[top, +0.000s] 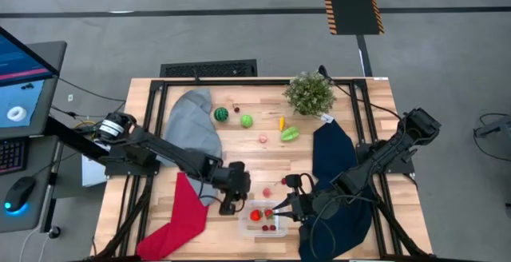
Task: Pick and placing Produce into tupperware
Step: Put the blueberry into the transparent bin
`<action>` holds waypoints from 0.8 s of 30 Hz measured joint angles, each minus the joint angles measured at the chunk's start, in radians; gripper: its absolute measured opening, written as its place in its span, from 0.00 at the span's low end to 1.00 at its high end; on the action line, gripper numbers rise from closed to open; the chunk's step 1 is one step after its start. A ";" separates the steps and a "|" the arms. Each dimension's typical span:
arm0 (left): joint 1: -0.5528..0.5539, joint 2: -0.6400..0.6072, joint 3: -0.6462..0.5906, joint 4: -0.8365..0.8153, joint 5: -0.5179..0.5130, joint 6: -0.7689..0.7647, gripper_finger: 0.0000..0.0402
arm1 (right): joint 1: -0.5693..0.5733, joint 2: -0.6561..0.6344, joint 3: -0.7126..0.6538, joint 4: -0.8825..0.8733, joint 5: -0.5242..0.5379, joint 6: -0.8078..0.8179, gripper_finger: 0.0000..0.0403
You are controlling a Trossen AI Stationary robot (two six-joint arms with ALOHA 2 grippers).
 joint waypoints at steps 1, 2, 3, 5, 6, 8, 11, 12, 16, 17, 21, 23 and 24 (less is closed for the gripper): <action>-0.011 0.000 0.000 0.012 0.005 -0.012 0.13 | 0.000 0.000 0.000 0.000 0.000 0.000 0.22; -0.023 0.000 0.000 0.025 0.010 -0.022 0.13 | 0.000 0.000 0.000 0.000 0.000 0.000 0.22; -0.035 0.000 0.000 0.041 0.013 -0.029 0.13 | 0.000 0.000 0.000 0.000 0.000 0.000 0.22; -0.057 0.000 0.000 0.071 0.020 -0.040 0.13 | 0.000 0.000 0.000 0.000 0.000 0.000 0.22; -0.067 0.000 0.000 0.084 0.020 -0.046 0.13 | 0.000 0.000 0.000 0.000 0.000 0.000 0.22; -0.086 0.000 0.000 0.111 0.020 -0.060 0.14 | 0.000 0.000 0.000 0.000 0.000 0.000 0.22; -0.108 0.000 0.000 0.139 0.021 -0.061 0.14 | 0.000 0.000 0.000 0.000 0.000 0.000 0.22; -0.114 0.000 0.000 0.145 0.022 -0.061 0.14 | 0.000 0.000 0.000 0.000 0.000 0.000 0.22; -0.130 0.000 0.000 0.165 -0.009 -0.052 0.14 | 0.000 0.000 0.000 0.001 0.000 0.000 0.22; -0.131 0.000 0.000 0.164 -0.015 -0.053 0.14 | 0.000 0.000 0.000 0.002 0.000 0.000 0.22; -0.131 0.032 0.000 0.166 0.000 -0.053 0.14 | 0.000 0.000 0.000 0.003 0.000 0.000 0.22; -0.131 0.071 0.001 0.221 0.017 -0.054 0.14 | 0.000 0.000 0.000 0.003 0.000 0.006 0.22; -0.131 0.085 0.000 0.221 0.023 -0.053 0.14 | 0.000 0.000 0.000 0.002 0.000 0.008 0.22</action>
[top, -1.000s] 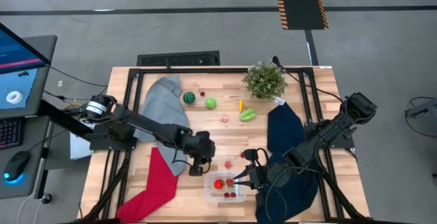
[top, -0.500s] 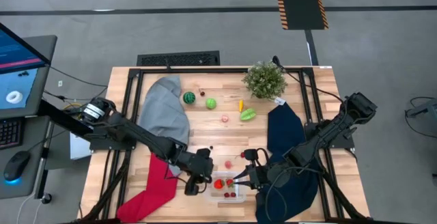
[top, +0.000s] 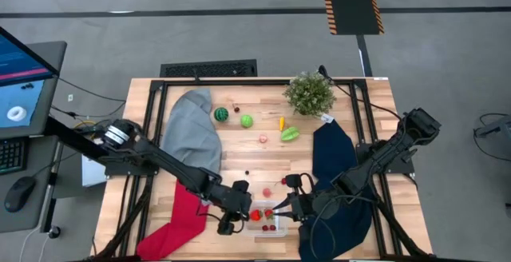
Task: Pick and placing Produce into tupperware
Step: Put the blueberry into the transparent bin, then put the cherry into the transparent bin
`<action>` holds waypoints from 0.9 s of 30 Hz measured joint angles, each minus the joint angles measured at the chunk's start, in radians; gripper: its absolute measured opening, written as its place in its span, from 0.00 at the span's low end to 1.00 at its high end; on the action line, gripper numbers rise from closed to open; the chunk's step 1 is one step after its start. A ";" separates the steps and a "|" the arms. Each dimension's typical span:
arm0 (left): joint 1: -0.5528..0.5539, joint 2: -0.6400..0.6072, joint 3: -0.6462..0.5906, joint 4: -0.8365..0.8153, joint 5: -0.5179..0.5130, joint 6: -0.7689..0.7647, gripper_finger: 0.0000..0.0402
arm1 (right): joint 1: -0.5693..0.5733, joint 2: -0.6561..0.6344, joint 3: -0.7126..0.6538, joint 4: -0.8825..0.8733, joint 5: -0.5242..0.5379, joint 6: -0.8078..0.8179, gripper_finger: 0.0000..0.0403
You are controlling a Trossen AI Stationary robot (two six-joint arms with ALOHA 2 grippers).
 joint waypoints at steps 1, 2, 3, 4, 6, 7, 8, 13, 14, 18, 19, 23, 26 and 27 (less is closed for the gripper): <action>0.000 0.016 0.001 0.007 0.014 0.004 0.14 | 0.000 0.000 0.000 0.001 0.000 0.000 0.22; 0.000 0.028 0.007 0.011 0.022 0.009 0.14 | 0.001 0.000 0.000 0.001 0.000 0.002 0.22; 0.000 0.038 0.011 0.008 0.026 0.013 0.14 | 0.001 0.000 0.000 0.000 0.000 0.005 0.22; 0.000 0.042 0.016 0.014 0.026 0.013 0.14 | 0.001 0.000 -0.001 0.001 0.000 0.007 0.22; 0.000 0.044 0.021 0.014 0.020 0.006 0.14 | 0.000 0.000 -0.001 0.002 -0.001 0.013 0.22; 0.000 0.048 0.025 0.022 0.019 -0.002 0.14 | 0.000 0.000 -0.001 0.001 -0.001 0.019 0.22; 0.000 0.050 0.024 0.016 0.010 -0.007 0.14 | 0.000 0.000 -0.001 0.000 -0.001 0.019 0.22; -0.005 0.051 0.022 0.014 -0.049 0.022 0.19 | 0.000 0.000 -0.001 0.003 -0.002 0.019 0.22; -0.007 0.051 0.022 0.024 -0.056 0.025 0.22 | 0.000 0.000 -0.001 0.003 -0.003 0.019 0.22; -0.009 0.051 0.022 0.055 -0.051 0.031 0.34 | 0.000 0.000 -0.001 0.000 -0.003 0.019 0.22; -0.009 0.051 0.022 0.053 -0.051 0.031 0.37 | 0.000 0.000 -0.001 -0.001 -0.003 0.019 0.22; -0.008 0.051 0.022 0.053 -0.056 0.022 0.47 | 0.000 0.000 -0.001 -0.005 -0.002 0.026 0.22; -0.005 0.051 0.022 0.057 -0.076 0.016 0.50 | -0.002 0.000 -0.001 -0.004 -0.002 0.028 0.22; -0.005 0.051 0.022 0.057 -0.078 0.018 0.51 | -0.004 0.000 -0.001 -0.004 -0.003 0.028 0.22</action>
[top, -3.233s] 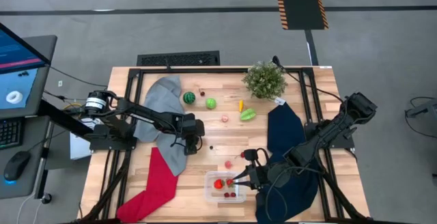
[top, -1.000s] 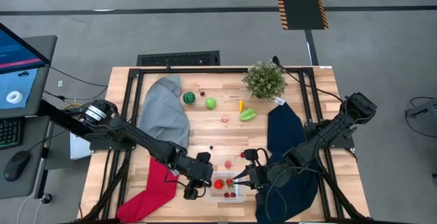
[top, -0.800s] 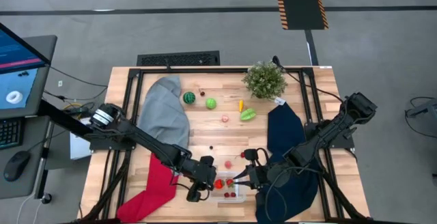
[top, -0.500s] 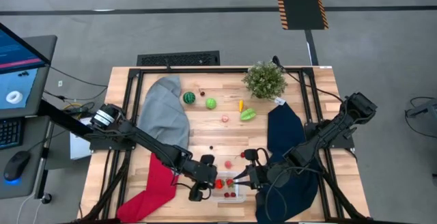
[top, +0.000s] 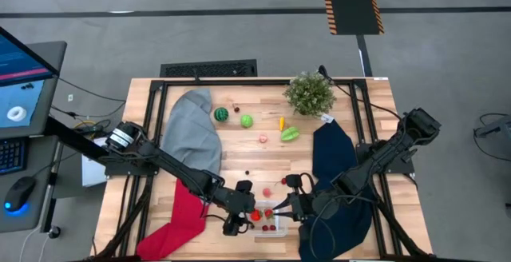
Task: Pick and placing Produce into tupperware
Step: Put the cherry into the transparent bin
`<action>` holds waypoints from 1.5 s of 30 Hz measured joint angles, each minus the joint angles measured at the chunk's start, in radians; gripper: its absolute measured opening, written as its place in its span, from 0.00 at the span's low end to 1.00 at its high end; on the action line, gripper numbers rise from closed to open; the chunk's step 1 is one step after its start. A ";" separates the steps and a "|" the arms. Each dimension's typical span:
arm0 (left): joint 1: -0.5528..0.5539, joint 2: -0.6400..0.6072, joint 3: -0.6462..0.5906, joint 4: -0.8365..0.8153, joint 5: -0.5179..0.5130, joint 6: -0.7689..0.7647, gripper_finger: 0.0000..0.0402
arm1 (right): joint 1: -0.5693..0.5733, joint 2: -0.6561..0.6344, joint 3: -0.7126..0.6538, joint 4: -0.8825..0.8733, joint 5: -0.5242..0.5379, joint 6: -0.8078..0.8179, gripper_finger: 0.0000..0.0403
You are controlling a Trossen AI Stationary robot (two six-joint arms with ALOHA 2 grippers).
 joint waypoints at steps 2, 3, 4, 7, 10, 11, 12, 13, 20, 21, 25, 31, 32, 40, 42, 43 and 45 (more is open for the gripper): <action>0.000 0.000 0.000 0.000 -0.001 0.035 0.51 | -0.004 0.000 0.000 0.001 0.000 0.007 0.22; 0.000 0.000 0.000 0.001 -0.003 0.056 0.51 | -0.004 0.000 0.000 0.001 0.000 0.008 0.22; 0.000 0.000 0.000 0.002 -0.003 0.072 0.51 | -0.005 0.000 0.000 0.000 0.000 0.003 0.22; 0.000 0.000 0.000 0.031 -0.015 0.104 0.50 | -0.025 0.000 0.000 0.000 -0.001 -0.022 0.22; 0.001 -0.001 0.000 0.074 -0.024 0.147 0.50 | -0.068 -0.028 -0.001 -0.038 -0.017 -0.025 0.22; 0.003 -0.001 0.000 0.081 -0.024 0.156 0.50 | -0.088 -0.045 -0.001 -0.059 -0.038 -0.021 0.22; 0.003 -0.001 0.000 0.084 -0.024 0.165 0.50 | -0.109 -0.066 0.000 -0.089 -0.055 -0.009 0.22; 0.004 -0.005 0.000 0.080 -0.025 0.175 0.49 | -0.129 -0.088 0.000 -0.131 -0.069 0.001 0.22; 0.004 -0.108 -0.037 0.131 -0.033 0.274 0.49 | -0.238 -0.284 -0.001 -0.339 -0.085 0.009 0.22; 0.004 -0.144 -0.053 0.137 -0.036 0.288 0.49 | -0.249 -0.311 -0.001 -0.357 -0.089 0.008 0.22; 0.007 -0.324 -0.158 0.133 -0.096 0.318 0.49 | -0.289 -0.393 -0.001 -0.403 -0.104 -0.021 0.22; 0.012 -0.652 -0.382 0.190 -0.236 0.335 0.49 | -0.339 -0.468 0.000 -0.516 -0.104 -0.045 0.22; 0.015 -0.703 -0.422 0.207 -0.254 0.336 0.49 | -0.347 -0.476 0.000 -0.530 -0.105 -0.049 0.22; 0.063 -1.022 -0.696 0.322 -0.372 0.305 0.49 | -0.406 -0.472 0.000 -0.710 -0.105 0.059 0.22; 0.067 -1.064 -0.738 0.338 -0.377 0.301 0.49 | -0.413 -0.434 0.000 -0.751 -0.106 0.093 0.22; 0.066 -1.077 -0.750 0.338 -0.380 0.304 0.49 | -0.413 -0.408 0.000 -0.757 -0.106 0.098 0.22; 0.066 -1.099 -0.773 0.340 -0.378 0.316 0.49 | -0.408 -0.355 0.000 -0.756 -0.119 0.102 0.22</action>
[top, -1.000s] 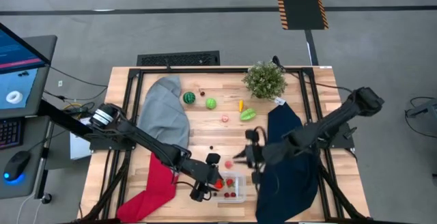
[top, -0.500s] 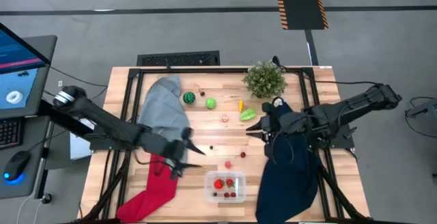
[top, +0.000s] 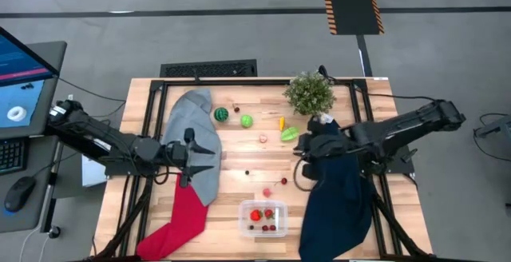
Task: Pick and placing Produce into tupperware
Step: Put the cherry into the transparent bin
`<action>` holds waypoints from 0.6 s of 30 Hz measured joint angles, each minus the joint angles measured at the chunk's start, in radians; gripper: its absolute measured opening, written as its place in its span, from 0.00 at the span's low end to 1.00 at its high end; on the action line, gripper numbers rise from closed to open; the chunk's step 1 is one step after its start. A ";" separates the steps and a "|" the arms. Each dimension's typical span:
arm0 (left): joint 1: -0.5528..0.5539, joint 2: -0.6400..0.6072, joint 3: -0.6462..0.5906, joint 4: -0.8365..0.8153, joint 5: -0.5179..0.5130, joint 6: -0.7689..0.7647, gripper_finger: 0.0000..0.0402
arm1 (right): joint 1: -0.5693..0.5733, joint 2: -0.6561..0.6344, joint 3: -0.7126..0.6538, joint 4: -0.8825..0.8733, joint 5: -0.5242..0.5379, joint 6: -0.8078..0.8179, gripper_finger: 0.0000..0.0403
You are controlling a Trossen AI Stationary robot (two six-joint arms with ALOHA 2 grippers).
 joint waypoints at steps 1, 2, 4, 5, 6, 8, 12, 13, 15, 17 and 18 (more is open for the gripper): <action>0.000 -0.008 -0.007 -0.002 0.002 0.007 0.49 | 0.004 0.027 0.000 0.001 -0.021 0.001 0.22; 0.000 -0.012 -0.014 0.002 0.011 0.015 0.49 | 0.006 0.055 0.000 0.002 -0.043 0.007 0.22; 0.000 -0.019 -0.026 -0.001 0.013 0.029 0.49 | 0.006 0.111 0.000 -0.005 -0.082 0.047 0.22; 0.000 -0.020 -0.032 -0.001 0.013 0.036 0.49 | 0.005 0.138 0.000 -0.010 -0.104 0.068 0.23; 0.000 -0.020 -0.034 -0.006 0.016 0.042 0.49 | 0.004 0.164 0.000 -0.019 -0.123 0.085 0.24; 0.000 -0.020 -0.034 -0.005 0.023 0.060 0.49 | 0.004 0.211 0.000 -0.024 -0.161 0.101 0.28; 0.000 -0.020 -0.034 -0.001 0.023 0.074 0.49 | 0.006 0.280 0.017 -0.016 -0.196 0.103 0.38; 0.000 -0.020 -0.034 -0.001 0.023 0.080 0.49 | 0.007 0.292 0.021 -0.013 -0.197 0.100 0.41; 0.000 -0.020 -0.034 0.000 0.023 0.093 0.49 | 0.007 0.318 0.027 0.012 -0.196 0.066 0.46; 0.000 -0.020 -0.034 0.000 0.023 0.099 0.49 | 0.011 0.344 0.027 0.049 -0.197 0.040 0.49; 0.000 -0.020 -0.034 0.001 0.023 0.099 0.49 | 0.013 0.354 0.027 0.062 -0.199 0.026 0.49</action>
